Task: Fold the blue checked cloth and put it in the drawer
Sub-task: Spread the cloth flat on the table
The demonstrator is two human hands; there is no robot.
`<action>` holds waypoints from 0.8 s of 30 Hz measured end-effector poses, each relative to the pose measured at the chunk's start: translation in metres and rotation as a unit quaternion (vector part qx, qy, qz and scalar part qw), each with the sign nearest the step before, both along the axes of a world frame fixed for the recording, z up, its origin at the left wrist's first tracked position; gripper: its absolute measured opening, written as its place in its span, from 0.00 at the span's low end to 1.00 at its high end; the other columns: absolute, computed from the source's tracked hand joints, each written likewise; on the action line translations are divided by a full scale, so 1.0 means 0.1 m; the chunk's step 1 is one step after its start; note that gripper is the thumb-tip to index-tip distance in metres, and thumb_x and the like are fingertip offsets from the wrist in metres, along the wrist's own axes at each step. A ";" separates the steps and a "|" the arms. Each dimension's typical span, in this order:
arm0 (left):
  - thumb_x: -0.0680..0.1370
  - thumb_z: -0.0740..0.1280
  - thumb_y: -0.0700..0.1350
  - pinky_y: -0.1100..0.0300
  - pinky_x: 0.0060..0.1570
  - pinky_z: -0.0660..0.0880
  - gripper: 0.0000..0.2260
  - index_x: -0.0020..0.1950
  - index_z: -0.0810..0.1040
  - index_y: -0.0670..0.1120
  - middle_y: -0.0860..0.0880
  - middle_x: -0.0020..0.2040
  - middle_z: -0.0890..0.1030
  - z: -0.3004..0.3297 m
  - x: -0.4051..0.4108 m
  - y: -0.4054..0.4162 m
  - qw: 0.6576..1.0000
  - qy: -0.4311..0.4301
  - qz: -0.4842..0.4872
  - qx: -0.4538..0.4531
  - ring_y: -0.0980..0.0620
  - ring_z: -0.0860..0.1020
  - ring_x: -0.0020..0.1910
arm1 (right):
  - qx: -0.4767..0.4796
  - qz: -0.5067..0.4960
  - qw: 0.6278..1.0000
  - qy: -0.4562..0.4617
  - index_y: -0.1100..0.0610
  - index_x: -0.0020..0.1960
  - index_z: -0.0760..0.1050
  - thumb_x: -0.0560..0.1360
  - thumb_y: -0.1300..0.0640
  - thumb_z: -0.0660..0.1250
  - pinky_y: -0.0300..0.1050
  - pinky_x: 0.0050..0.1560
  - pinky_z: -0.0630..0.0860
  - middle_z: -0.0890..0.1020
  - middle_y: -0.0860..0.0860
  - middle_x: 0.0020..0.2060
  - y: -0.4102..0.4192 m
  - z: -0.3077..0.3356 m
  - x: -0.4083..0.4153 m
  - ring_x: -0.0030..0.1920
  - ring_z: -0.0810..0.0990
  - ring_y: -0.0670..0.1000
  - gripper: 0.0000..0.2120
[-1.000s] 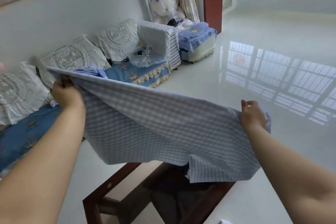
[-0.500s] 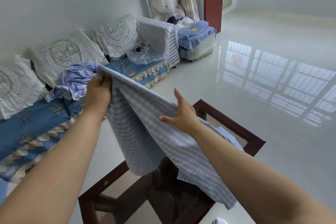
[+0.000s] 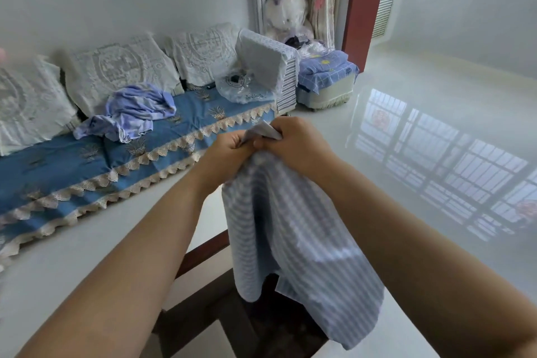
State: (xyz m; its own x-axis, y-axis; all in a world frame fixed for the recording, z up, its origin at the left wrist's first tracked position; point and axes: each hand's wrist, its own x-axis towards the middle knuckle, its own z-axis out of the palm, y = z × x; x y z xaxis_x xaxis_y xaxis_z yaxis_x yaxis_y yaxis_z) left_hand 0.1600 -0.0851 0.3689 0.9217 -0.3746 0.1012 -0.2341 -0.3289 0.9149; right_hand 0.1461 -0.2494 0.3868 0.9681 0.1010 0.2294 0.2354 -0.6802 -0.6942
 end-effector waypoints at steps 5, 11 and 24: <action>0.77 0.65 0.55 0.62 0.38 0.75 0.15 0.51 0.78 0.44 0.48 0.39 0.83 -0.10 -0.08 -0.02 0.992 0.075 -0.067 -0.078 0.53 0.80 0.38 | 0.010 -0.007 1.000 0.011 0.52 0.27 0.65 0.70 0.49 0.72 0.44 0.32 0.64 0.68 0.46 0.25 -0.05 0.01 -0.12 0.28 0.65 0.45 0.20; 0.67 0.76 0.54 0.51 0.62 0.74 0.32 0.67 0.68 0.53 0.51 0.61 0.79 -0.39 -0.04 0.22 0.953 0.190 -0.198 0.130 0.54 0.78 0.60 | 0.037 -0.087 0.995 -0.031 0.61 0.29 0.67 0.72 0.51 0.70 0.43 0.32 0.63 0.67 0.51 0.26 -0.43 0.18 -0.23 0.29 0.64 0.48 0.21; 0.73 0.73 0.48 0.61 0.36 0.69 0.15 0.30 0.72 0.46 0.56 0.29 0.75 -0.94 0.22 0.00 0.973 0.133 -0.015 0.190 0.55 0.73 0.34 | 0.105 -0.278 0.951 -0.084 0.55 0.28 0.57 0.74 0.53 0.67 0.44 0.31 0.56 0.59 0.50 0.27 -1.39 0.42 -0.27 0.29 0.58 0.50 0.23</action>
State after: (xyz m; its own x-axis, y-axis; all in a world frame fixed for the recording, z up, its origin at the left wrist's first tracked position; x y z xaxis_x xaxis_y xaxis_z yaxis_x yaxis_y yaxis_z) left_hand 0.1817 -0.0850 0.2750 0.8848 -0.3650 -0.2897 -0.0205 -0.6516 0.7583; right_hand 0.1194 -0.3887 0.4290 0.8055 -0.4821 0.3447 -0.0002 -0.5818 -0.8133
